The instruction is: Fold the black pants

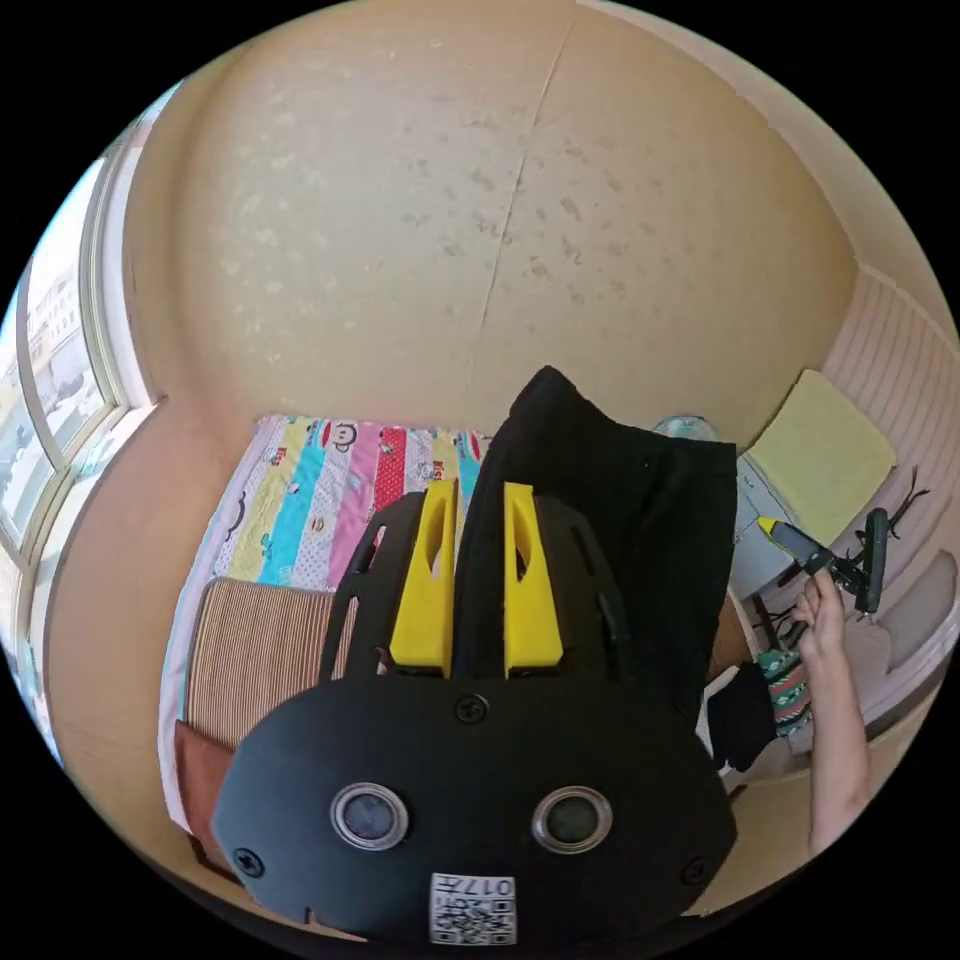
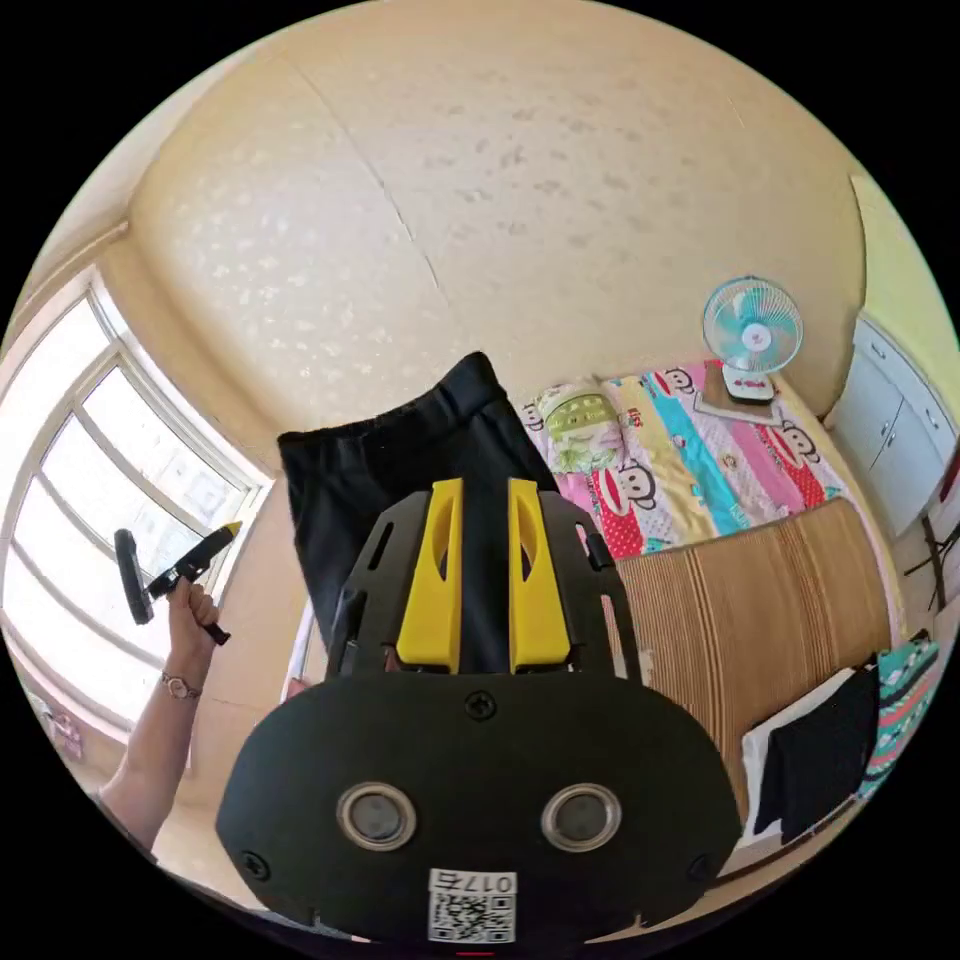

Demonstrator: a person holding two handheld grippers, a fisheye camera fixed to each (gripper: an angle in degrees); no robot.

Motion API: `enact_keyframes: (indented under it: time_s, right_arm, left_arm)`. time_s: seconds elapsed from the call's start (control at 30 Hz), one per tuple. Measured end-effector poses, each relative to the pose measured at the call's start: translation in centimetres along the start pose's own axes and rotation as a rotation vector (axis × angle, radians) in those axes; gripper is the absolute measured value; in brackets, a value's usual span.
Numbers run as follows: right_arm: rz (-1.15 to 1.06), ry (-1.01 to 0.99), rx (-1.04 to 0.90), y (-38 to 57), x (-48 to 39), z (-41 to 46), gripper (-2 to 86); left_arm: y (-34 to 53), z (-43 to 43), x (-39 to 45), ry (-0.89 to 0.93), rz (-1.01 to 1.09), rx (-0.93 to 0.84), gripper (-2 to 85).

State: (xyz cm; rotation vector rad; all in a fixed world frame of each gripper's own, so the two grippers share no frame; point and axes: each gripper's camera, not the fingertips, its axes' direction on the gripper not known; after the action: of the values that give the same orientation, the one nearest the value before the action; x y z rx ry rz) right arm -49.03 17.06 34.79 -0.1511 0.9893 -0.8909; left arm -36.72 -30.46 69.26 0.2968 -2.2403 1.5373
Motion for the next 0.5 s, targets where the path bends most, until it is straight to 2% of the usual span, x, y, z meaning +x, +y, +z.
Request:
enact_keyframes:
  time_s: [0.07, 0.13, 0.27, 0.33, 0.5]
  right_arm:
    - [0.029, -0.131, -0.081, 5.0, 4.7, 6.1, 6.9]
    - [-0.013, -0.131, -0.213, 10.9, 7.4, 11.1, 7.1]
    - [0.021, -0.146, -0.631, 27.6, 13.5, 22.6, 7.6]
    - [0.041, -0.104, -0.741, 33.3, 15.4, 25.2, 7.8]
    - [0.087, -0.143, -0.845, 39.2, 17.7, 28.7, 8.4]
  left_arm:
    - [2.8, 4.9, -4.4, 0.083, 0.01, -0.095, 8.4]
    - [10.4, 10.9, -10.1, 0.171, 0.042, -0.263, 8.8]
    - [25.4, 18.5, -18.8, 0.1, 0.001, -0.583, 9.7]
    - [33.4, 21.4, -24.2, 0.032, -0.071, -0.756, 10.5]
    - [39.5, 22.5, -31.0, -0.023, -0.193, -0.822, 11.4]
